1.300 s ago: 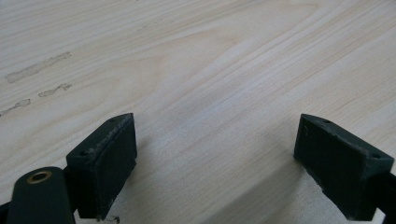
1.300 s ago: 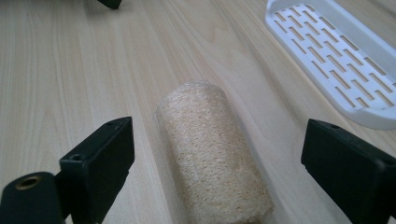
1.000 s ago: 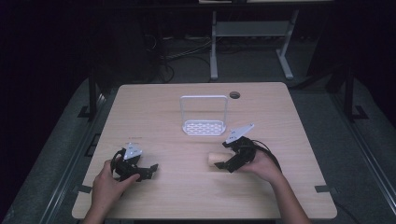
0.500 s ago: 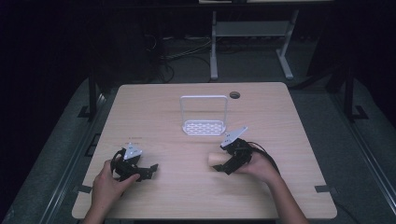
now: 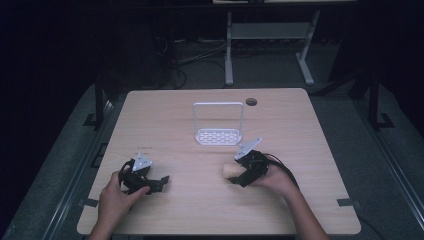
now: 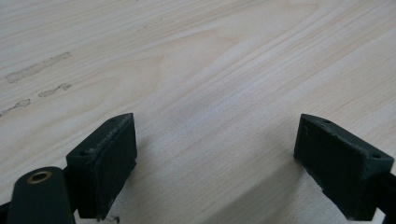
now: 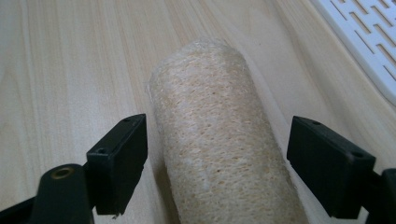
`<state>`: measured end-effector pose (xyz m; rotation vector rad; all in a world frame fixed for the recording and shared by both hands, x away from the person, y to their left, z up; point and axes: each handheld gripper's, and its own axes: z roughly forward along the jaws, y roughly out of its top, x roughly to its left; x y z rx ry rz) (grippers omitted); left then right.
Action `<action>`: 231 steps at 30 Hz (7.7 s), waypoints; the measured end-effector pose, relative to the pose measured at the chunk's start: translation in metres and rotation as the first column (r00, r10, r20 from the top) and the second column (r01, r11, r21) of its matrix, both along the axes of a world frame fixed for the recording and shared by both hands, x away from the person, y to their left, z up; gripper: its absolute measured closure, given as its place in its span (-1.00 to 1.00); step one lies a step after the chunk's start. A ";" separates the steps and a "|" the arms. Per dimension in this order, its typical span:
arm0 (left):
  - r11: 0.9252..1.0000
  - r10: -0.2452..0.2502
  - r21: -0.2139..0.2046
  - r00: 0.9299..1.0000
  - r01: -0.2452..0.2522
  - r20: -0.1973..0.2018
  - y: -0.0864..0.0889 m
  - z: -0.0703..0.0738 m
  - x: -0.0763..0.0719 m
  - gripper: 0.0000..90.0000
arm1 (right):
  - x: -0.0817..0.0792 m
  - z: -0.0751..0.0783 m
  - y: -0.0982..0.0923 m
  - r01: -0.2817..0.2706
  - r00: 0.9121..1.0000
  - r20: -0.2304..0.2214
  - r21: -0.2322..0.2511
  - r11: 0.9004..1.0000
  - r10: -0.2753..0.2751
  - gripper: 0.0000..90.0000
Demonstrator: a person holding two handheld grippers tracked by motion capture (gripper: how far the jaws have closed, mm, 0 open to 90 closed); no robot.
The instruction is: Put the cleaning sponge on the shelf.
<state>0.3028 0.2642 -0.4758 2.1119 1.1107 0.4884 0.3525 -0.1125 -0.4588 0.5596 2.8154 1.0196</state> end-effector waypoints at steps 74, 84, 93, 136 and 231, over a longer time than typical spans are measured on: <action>1.000 0.000 0.000 1.000 0.000 0.000 0.000 0.000 0.000 -0.72 | 0.015 0.015 0.003 0.274 0.961 0.027 0.039 0.961 -0.275 -0.13; 1.000 0.000 0.001 1.000 0.000 0.000 0.000 0.000 0.000 -0.72 | 0.027 0.018 0.012 0.284 0.958 0.029 0.049 0.958 -0.285 -0.13; 1.000 0.000 0.000 1.000 0.000 0.000 0.000 0.000 0.000 -0.72 | 0.038 0.024 0.020 0.283 0.958 0.040 0.051 0.958 -0.285 -0.12; 1.000 -0.001 0.002 1.000 0.001 -0.003 0.000 0.000 0.000 -0.72 | 0.086 0.021 0.061 0.321 0.945 0.055 0.027 0.947 -0.322 -0.13; 1.000 -0.002 0.004 1.000 0.002 -0.001 0.000 0.000 0.000 -0.72 | 0.056 0.005 0.037 0.276 0.961 -0.003 0.065 0.959 -0.277 0.99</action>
